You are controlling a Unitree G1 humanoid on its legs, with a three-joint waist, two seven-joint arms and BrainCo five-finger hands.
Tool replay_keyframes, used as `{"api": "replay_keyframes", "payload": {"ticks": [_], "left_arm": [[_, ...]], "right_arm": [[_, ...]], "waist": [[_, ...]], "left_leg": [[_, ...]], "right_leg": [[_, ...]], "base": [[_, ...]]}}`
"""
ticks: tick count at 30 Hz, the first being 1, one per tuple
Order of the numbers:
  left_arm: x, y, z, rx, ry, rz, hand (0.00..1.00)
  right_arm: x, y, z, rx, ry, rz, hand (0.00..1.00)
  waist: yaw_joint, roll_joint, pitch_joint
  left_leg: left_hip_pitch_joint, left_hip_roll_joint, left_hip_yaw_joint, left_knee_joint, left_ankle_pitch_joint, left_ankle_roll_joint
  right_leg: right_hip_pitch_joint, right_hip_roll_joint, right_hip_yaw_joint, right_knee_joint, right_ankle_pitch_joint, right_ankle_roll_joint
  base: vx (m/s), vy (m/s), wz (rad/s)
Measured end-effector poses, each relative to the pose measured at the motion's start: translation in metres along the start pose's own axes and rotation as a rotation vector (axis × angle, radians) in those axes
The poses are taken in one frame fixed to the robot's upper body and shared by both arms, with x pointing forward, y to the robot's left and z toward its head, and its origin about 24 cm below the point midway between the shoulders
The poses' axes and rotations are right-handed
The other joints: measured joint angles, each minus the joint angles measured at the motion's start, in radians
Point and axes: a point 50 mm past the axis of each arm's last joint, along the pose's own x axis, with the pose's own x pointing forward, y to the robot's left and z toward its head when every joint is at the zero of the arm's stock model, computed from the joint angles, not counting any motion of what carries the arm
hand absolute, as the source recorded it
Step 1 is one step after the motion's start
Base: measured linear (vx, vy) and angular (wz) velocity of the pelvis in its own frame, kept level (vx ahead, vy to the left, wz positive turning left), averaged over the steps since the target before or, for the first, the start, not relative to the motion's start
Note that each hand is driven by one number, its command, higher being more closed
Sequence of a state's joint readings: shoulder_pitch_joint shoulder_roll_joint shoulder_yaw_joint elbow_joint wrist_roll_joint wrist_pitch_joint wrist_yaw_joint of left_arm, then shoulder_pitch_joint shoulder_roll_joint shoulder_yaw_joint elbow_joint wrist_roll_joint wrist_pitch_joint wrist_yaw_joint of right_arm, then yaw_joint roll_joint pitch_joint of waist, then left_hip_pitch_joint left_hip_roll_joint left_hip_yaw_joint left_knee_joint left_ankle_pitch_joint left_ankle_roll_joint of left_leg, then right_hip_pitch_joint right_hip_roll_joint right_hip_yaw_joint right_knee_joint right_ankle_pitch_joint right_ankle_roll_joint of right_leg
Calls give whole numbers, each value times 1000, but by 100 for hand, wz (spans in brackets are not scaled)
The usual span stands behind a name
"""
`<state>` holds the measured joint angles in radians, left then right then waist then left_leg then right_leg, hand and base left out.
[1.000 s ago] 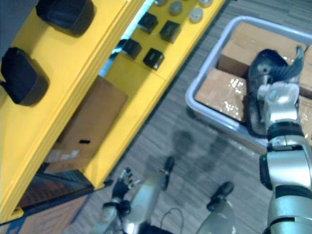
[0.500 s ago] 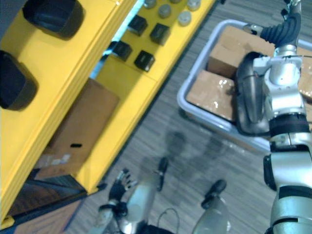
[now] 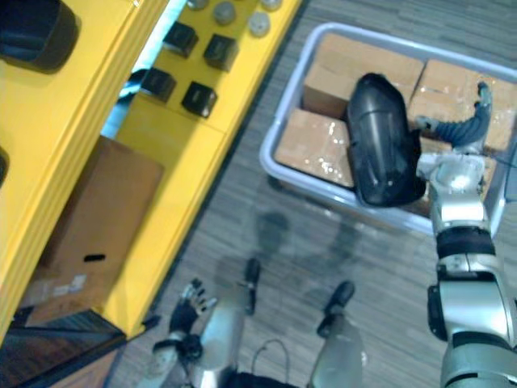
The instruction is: Walk over and take plastic housings, then place them on the shelf
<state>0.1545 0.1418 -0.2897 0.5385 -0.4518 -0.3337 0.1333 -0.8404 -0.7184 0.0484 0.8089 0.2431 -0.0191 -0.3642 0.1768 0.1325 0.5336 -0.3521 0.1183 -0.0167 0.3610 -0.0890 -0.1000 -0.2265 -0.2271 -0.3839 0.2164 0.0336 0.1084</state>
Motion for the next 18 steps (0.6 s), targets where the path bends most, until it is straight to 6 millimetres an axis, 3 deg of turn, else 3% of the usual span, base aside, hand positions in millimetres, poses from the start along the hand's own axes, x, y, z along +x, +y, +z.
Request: {"api": "replay_keyframes", "payload": {"ticks": [11, 15, 18], "left_arm": [[7, 3, 3, 17, -2, 19, 0], [7, 2, 4, 11, -9, 21, 0], [7, 0, 2, 11, -1, 16, 0]], "right_arm": [[-4, 4, -34, -71, 176, 81, 0], [-3, 1, -45, -107, 249, 68, 0], [-2, -9, -48, -142, 276, 51, 0]], "waist": [[5, -12, -3], [7, -9, -5], [7, 8, -13]], "left_leg": [[-44, -8, -6, 23, -1, 2], [-72, -18, -12, 38, 0, 5], [-105, -30, -34, 65, -2, 9]], "right_leg": [[-30, -7, -2, 6, 7, 4], [-59, -20, -4, 28, 6, 4], [-69, -31, -25, 40, 5, 5]], "base": [[4, 10, 1], [-42, 37, 4], [-35, 50, 19]]}}
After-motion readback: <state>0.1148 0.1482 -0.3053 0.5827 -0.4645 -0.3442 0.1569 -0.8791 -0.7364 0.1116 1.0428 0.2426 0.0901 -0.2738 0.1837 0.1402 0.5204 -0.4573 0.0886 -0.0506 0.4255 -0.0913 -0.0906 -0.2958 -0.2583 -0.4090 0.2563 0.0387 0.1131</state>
